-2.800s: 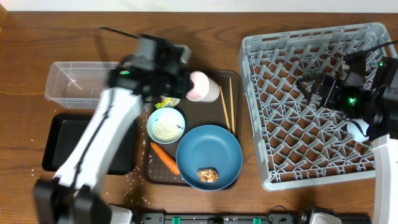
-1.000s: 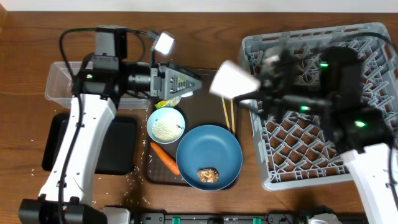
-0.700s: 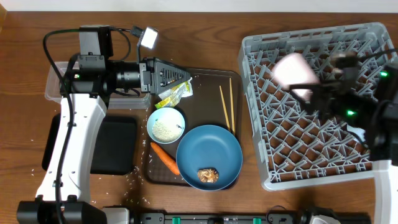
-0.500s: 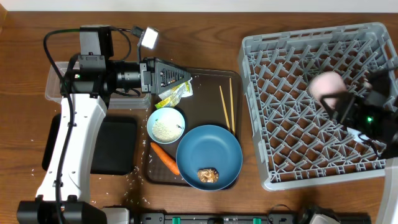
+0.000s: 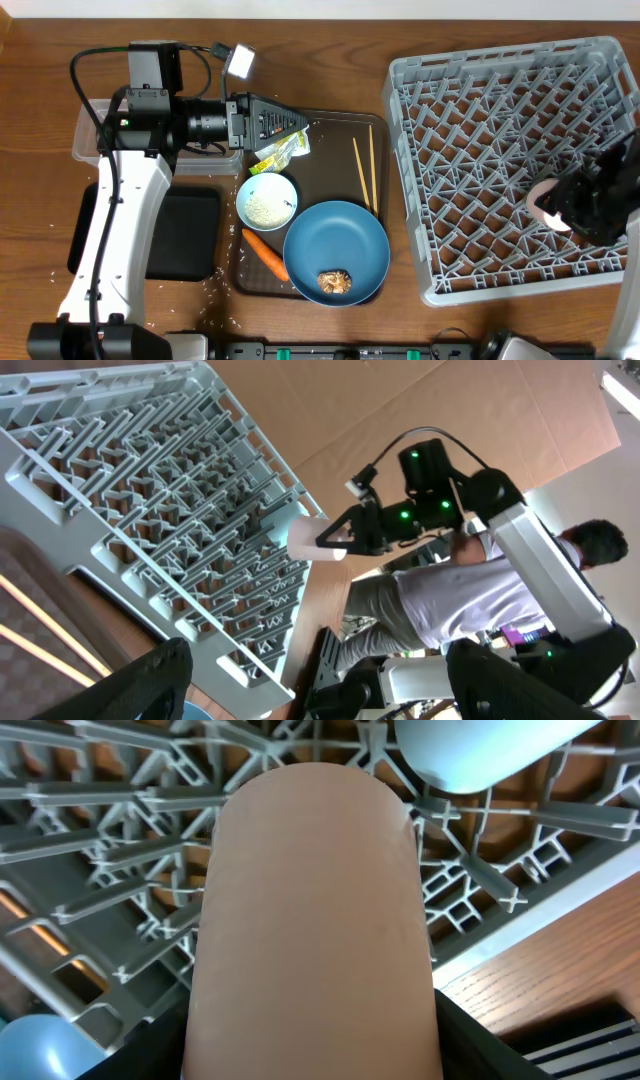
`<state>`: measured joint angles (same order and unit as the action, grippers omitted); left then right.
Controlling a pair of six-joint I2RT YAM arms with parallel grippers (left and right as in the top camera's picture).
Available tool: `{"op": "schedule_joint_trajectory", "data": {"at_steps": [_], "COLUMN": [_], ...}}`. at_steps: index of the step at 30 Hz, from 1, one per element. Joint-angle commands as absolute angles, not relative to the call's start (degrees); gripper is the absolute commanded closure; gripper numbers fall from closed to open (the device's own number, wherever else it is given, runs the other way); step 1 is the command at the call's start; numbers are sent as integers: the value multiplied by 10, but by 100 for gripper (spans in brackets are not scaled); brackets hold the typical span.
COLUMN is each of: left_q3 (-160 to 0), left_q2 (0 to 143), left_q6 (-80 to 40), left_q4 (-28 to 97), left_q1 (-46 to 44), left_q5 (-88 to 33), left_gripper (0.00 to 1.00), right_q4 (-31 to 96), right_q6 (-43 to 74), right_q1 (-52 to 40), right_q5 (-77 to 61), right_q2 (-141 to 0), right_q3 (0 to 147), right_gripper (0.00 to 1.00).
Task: Sort waste into correct bins and load items into the dishwasher rack
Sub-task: 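Place the pink cup into the dish rack's right side with the right gripper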
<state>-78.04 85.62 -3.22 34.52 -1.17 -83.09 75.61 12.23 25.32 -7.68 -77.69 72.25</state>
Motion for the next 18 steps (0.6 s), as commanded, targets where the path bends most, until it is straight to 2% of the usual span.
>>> {"op": "schedule_joint_trajectory", "data": {"at_steps": [1, 7, 8, 9, 10, 14, 18], "left_q3": [-790, -790, -790, -790, -790, -790, -790], "left_q2": [858, 858, 858, 858, 858, 858, 857], "left_q6": [-37, -37, -37, -37, -37, -37, -61], "left_q4": [347, 347, 347, 347, 347, 347, 377], "left_q1": [-10, -10, -10, -10, -10, -10, -11], "left_q5": [-829, -829, -829, -829, -829, -827, -718], "left_gripper": [18, 18, 18, 18, 18, 18, 21], "right_q4": [761, 772, 771, 769, 766, 755, 740], "right_q6": [132, 132, 132, 132, 132, 108, 80], "right_q1": [256, 256, 256, 256, 256, 255, 245], "right_q5": [-62, -62, -62, -63, -70, -128, -190], "right_q2": [-803, -836, -837, -838, -838, -827, -788], "right_q3": [720, 713, 713, 713, 713, 728, 765], "right_gripper": [48, 46, 39, 27, 22, 18, 16]}}
